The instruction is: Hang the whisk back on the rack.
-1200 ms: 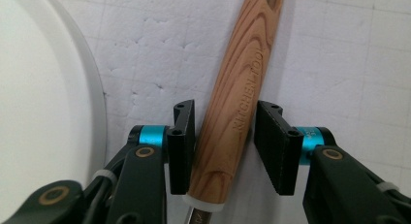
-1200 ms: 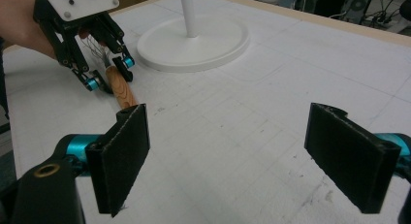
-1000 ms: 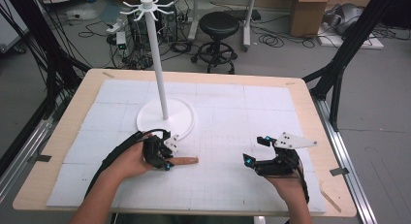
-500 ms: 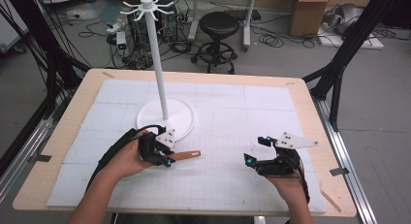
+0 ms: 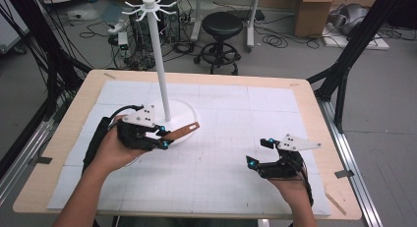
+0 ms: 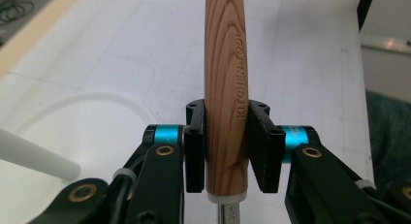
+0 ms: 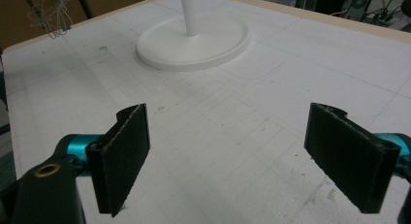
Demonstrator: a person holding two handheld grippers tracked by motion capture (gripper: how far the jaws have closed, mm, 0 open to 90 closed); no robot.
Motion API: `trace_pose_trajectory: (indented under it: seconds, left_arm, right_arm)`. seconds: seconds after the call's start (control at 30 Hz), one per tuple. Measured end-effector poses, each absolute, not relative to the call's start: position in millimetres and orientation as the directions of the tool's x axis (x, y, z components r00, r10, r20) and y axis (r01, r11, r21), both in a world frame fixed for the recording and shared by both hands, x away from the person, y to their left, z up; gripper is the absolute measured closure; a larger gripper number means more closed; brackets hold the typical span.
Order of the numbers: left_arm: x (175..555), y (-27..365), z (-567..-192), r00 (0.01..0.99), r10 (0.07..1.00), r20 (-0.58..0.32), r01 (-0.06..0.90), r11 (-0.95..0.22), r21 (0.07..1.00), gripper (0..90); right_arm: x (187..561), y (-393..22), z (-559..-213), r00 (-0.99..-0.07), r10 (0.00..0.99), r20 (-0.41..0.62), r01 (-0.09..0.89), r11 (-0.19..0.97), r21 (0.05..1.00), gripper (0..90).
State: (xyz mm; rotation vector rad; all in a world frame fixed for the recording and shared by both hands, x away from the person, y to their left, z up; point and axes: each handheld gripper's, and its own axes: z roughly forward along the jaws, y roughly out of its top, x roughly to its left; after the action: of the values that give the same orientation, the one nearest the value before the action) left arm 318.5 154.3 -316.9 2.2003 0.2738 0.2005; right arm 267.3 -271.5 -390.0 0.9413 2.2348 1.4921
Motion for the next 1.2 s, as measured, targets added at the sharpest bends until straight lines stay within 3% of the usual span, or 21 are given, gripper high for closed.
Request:
trace_pose_trajectory:
  seconds: [0.6, 1.2]
  left_arm:
    - [327, 183, -267, 0.946, 0.324, -0.025, 0.141, -0.339, 0.930, 70.9]
    - [335, 193, -221, 0.930, 0.367, 0.023, 0.077, -0.255, 0.964, 70.9]
  right_arm:
    - [267, -272, -390, -0.742, 0.660, 0.115, 0.359, 0.246, 0.900, 15.6]
    - [268, -272, -392, -0.743, 0.660, 0.111, 0.355, 0.249, 0.901, 15.6]
